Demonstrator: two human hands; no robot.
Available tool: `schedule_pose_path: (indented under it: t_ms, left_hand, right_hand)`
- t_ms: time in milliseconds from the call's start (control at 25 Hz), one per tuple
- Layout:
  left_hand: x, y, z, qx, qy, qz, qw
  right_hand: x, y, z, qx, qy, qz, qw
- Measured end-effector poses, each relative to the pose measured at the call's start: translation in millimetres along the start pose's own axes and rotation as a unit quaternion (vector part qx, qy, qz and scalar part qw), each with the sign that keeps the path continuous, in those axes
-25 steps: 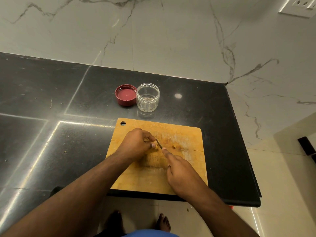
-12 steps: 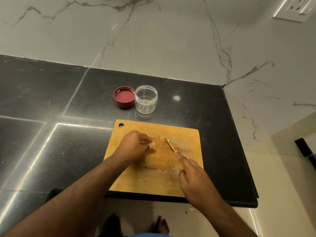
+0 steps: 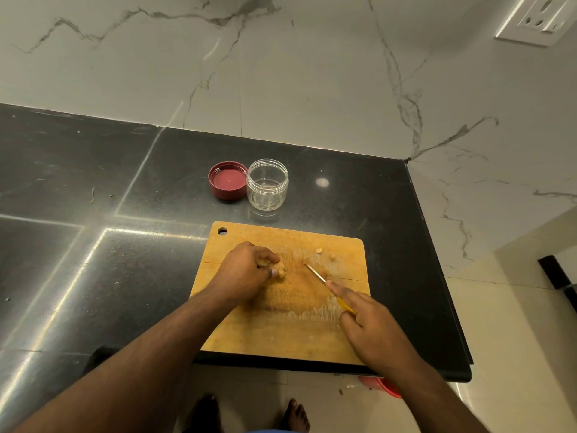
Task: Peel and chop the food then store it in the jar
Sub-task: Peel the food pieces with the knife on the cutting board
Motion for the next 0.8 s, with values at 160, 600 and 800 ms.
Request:
schedule_pose_path:
  t_ms: [160,600,800]
  left_hand:
    - [0,0,1,0.009,0.003,-0.003,1.0]
    - [9,12,10,0.13,0.029,-0.07,0.989]
    - [14,3,9,0.133,0.026,-0.023,0.99]
  right_hand:
    - [2,3,-8,-0.015,-0.013,-0.001,1.0]
    - [-2,-11,8,-0.141,-0.016,-0.015,0.99]
    - [-1,-26,18,-0.152,-0.022,-0.009,0.988]
Point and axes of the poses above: each hand's wrist, its own x-axis away from the middle knuckle, its own y-axis out of the back of the hand, z = x × y, the point moved 7 cm from there along -x, towards the middle knuckle, and after that the axes turned 7 degrees about y, right-handed, at the moved point
